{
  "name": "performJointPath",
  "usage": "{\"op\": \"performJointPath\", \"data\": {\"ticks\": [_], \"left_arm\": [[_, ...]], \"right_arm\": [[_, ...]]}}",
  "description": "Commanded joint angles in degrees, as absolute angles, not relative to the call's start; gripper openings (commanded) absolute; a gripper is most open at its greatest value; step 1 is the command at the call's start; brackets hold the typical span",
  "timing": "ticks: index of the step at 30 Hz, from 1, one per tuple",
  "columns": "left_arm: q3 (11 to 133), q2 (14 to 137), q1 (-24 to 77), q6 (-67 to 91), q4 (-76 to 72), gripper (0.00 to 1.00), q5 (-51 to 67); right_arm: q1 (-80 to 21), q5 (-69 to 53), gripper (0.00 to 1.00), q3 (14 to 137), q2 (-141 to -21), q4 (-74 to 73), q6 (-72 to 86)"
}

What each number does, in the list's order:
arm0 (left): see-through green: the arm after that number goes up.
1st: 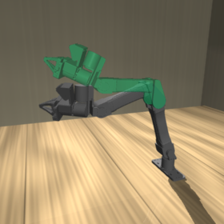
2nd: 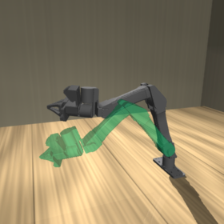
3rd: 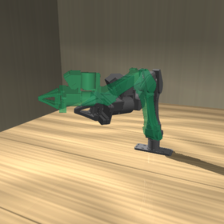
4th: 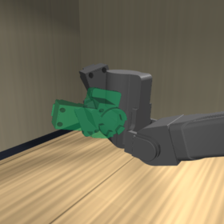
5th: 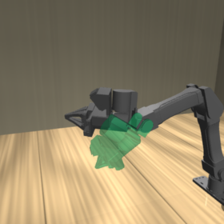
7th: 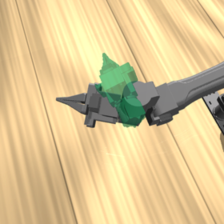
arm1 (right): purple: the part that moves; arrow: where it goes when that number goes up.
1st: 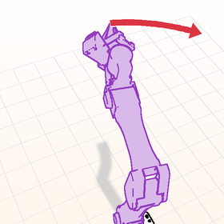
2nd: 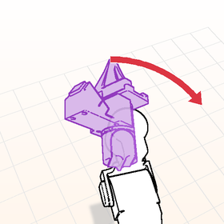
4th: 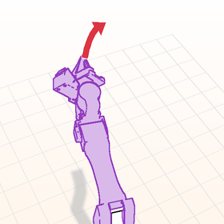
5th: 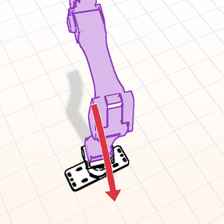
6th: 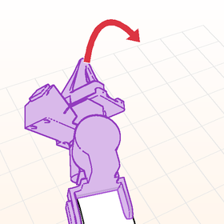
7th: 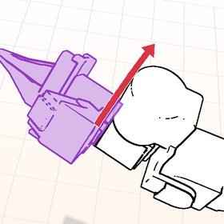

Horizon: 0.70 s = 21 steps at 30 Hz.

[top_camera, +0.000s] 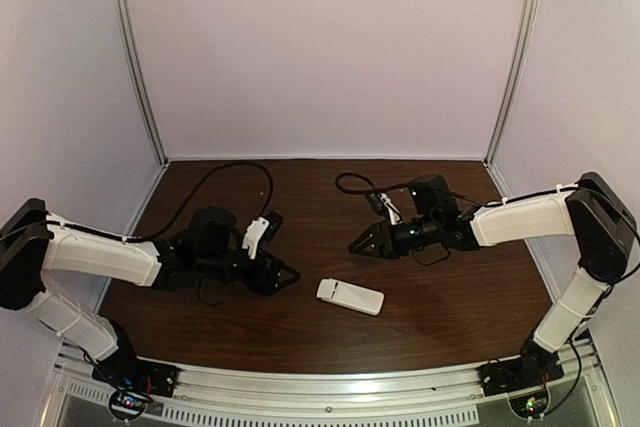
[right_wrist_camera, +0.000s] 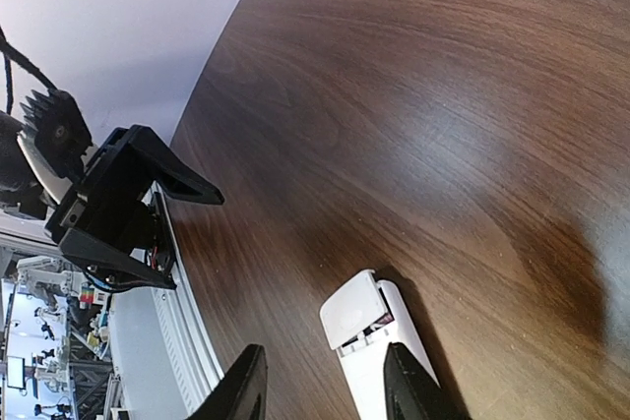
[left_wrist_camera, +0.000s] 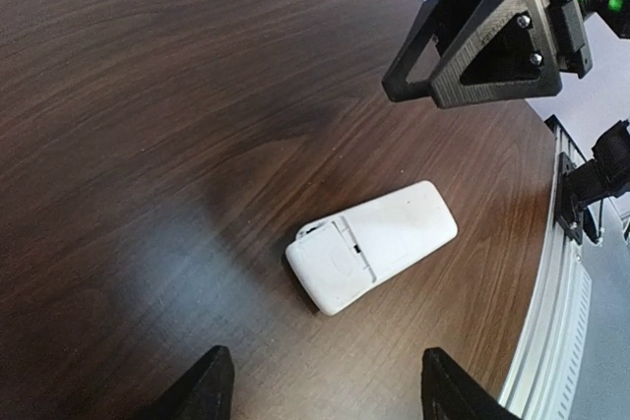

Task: Load the batteries into the remote control
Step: Adjust the battery cover on the remote control without the battery cover.

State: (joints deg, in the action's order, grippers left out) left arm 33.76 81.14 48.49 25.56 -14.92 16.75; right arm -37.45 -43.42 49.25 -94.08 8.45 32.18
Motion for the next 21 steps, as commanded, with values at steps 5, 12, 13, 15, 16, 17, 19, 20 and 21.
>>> {"op": "performJointPath", "data": {"ticks": [5,12,13,15,16,17,19,20,21], "left_arm": [[31.48,88.89,49.55,36.45,-27.06,0.6,17.15],[32.15,94.22,50.97,38.72,-31.3,0.52,17.01],[32.17,94.9,51.33,39.04,-32.5,0.51,17.32],[32.29,96.29,51.7,40.25,-34.0,0.48,18.02],[32.34,96.94,51.85,40.75,-34.8,0.47,18.23],[32.34,97.59,52.1,41.13,-35.55,0.46,18.49],[32.7,98.41,52.53,41.26,-35.36,0.44,18.1],[32.99,98.82,52.75,41.18,-35.23,0.44,17.98],[33.12,99.06,52.95,41.17,-35.51,0.43,18.01]], "right_arm": [[-37.82,-45.35,0.44,53.89,-99.82,4.44,28.24],[-38.56,-46.14,0.4,56.75,-103.57,3.3,26.9],[-38.7,-46.1,0.4,56.96,-103.88,3.29,26.87],[-38.76,-46.13,0.4,57.33,-104.78,3.25,26.79],[-38.8,-46.08,0.4,57.57,-105.19,3.25,26.68],[-38.89,-46.18,0.4,57.79,-105.65,3.21,26.62],[-39.08,-46.39,0.4,58.37,-106.51,2.84,26.32],[-39.17,-46.45,0.4,58.5,-106.88,2.86,26.21],[-39.32,-46.49,0.4,58.53,-107.22,2.88,26.16]]}}
